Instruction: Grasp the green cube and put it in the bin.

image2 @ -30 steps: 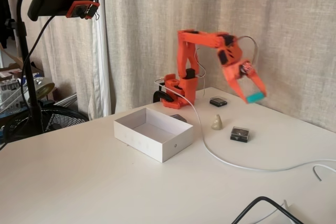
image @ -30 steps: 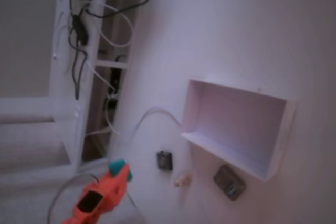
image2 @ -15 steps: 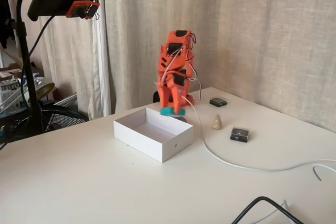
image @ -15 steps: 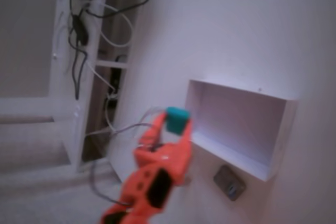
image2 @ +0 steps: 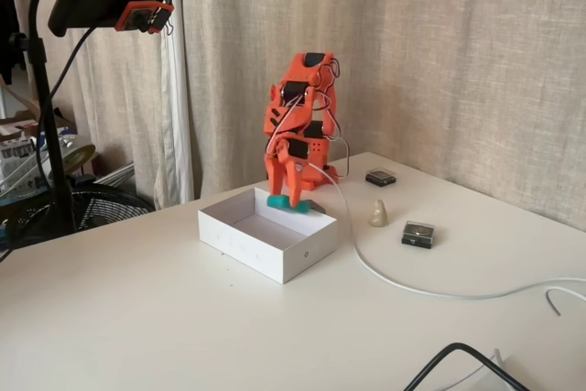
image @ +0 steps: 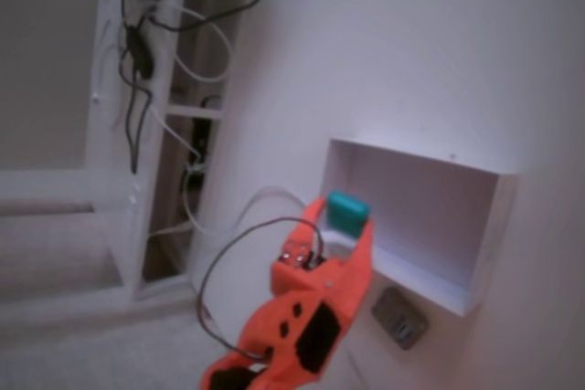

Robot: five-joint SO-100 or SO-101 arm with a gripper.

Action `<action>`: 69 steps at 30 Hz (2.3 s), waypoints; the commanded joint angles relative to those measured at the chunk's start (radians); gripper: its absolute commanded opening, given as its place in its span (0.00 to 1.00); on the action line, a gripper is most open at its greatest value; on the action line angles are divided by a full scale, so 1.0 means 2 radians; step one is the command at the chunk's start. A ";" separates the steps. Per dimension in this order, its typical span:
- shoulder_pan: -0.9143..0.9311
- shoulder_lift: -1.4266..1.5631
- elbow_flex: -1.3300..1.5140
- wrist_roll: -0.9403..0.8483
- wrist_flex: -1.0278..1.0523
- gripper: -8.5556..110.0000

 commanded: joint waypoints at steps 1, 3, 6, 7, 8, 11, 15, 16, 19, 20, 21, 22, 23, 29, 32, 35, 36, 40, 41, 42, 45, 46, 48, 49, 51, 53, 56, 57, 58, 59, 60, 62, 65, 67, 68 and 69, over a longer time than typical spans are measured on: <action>-0.005 0.012 0.002 -0.003 0.002 0.31; -0.007 0.012 0.004 -0.003 0.002 0.33; -0.010 0.015 0.007 -0.005 0.000 0.35; -0.015 0.017 0.007 -0.005 -0.002 0.35; -0.022 0.021 0.008 -0.003 -0.002 0.35; -0.064 0.041 0.010 0.001 -0.012 0.35; -0.153 0.076 0.011 0.008 -0.048 0.35; -0.176 0.086 0.012 0.008 -0.061 0.34; -0.243 0.115 0.018 0.018 -0.113 0.31; -0.265 0.127 0.021 0.032 -0.127 0.31; -0.286 0.139 0.021 0.044 -0.133 0.32; -0.308 0.152 0.023 0.058 -0.135 0.32; -0.330 0.167 0.025 0.075 -0.136 0.32; -0.446 0.286 0.045 0.189 -0.111 0.32; -0.489 0.371 0.092 0.224 -0.056 0.32; -0.517 0.475 0.156 0.244 0.028 0.31; -0.522 0.510 0.177 0.247 0.058 0.31; -0.524 0.611 0.253 0.254 0.152 0.31; -0.522 0.627 0.268 0.254 0.171 0.31; -0.520 0.638 0.278 0.254 0.186 0.31; -0.515 0.672 0.304 0.253 0.216 0.31; -0.514 0.686 0.316 0.250 0.222 0.31; -0.510 0.712 0.341 0.249 0.227 0.31; -0.509 0.721 0.352 0.249 0.229 0.31; -0.507 0.723 0.366 0.249 0.232 0.31; -0.504 0.723 0.375 0.249 0.236 0.31; -0.495 0.723 0.392 0.249 0.243 0.31; -0.494 0.723 0.396 0.247 0.245 0.31; -0.492 0.723 0.400 0.247 0.241 0.31; -0.491 0.723 0.406 0.247 0.239 0.29; -0.491 0.723 0.412 0.247 0.236 0.25; -0.491 0.723 0.424 0.243 0.232 0.20; -0.493 0.723 0.424 0.240 0.232 0.13; -0.494 0.723 0.424 0.239 0.232 0.09; -0.495 0.723 0.424 0.239 0.232 0.02; -0.495 0.723 0.424 0.239 0.232 0.00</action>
